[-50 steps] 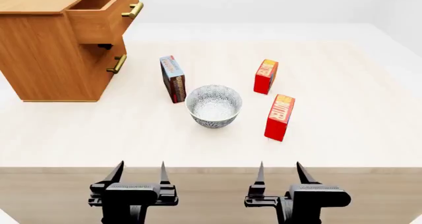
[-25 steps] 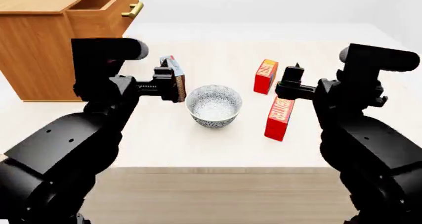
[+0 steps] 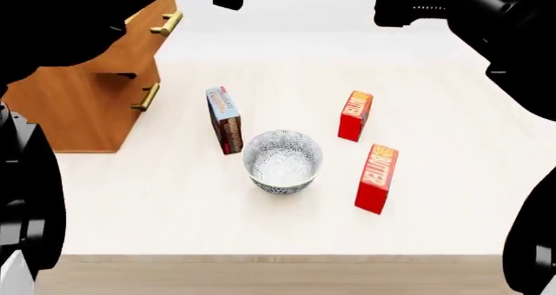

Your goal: Put the butter at the front in the top drawer of the cabinet and close it.

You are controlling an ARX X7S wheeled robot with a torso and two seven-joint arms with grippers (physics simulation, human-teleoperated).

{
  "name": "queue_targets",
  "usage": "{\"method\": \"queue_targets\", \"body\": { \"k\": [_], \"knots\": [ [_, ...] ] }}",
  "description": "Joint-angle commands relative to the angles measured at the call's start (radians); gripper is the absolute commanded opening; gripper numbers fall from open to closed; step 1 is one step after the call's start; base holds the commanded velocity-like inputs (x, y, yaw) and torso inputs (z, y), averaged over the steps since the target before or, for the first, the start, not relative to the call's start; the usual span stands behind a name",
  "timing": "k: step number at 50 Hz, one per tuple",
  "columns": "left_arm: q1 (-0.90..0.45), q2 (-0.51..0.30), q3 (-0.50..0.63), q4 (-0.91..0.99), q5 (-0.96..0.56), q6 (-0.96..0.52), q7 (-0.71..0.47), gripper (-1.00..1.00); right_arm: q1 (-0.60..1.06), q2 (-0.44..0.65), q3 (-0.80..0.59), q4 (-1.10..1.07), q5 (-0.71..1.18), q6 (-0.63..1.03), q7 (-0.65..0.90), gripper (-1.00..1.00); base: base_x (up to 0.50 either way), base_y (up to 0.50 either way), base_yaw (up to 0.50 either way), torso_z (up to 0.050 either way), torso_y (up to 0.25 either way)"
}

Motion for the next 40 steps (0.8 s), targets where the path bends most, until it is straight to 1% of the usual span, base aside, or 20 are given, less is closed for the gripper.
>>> {"method": "queue_targets", "body": {
  "k": [1, 16, 38, 40],
  "knots": [
    [-0.056, -0.001, 0.013, -0.027, -0.048, -0.004, -0.023, 1.00, 0.037, 0.011, 0.014, -0.017, 0.129, 0.003, 0.076, 1.00, 0.50, 0.00, 0.00, 0.000, 0.000],
    [-0.047, -0.004, 0.011, -0.022, -0.075, 0.003, -0.043, 1.00, 0.029, 0.018, 0.000, -0.021, 0.177, -0.015, 0.106, 1.00, 0.50, 0.00, 0.00, 0.000, 0.000],
    [-0.051, -0.002, 0.040, -0.036, -0.101, 0.027, -0.045, 1.00, 0.015, 0.040, -0.019, -0.013, 0.236, -0.034, 0.134, 1.00, 0.50, 0.00, 0.00, 0.000, 0.001],
    [-0.047, -0.004, 0.040, -0.032, -0.107, 0.023, -0.048, 1.00, 0.011, 0.043, -0.024, -0.018, 0.239, -0.033, 0.134, 1.00, 0.14, 0.00, 0.00, 0.000, 0.000]
  ]
}}
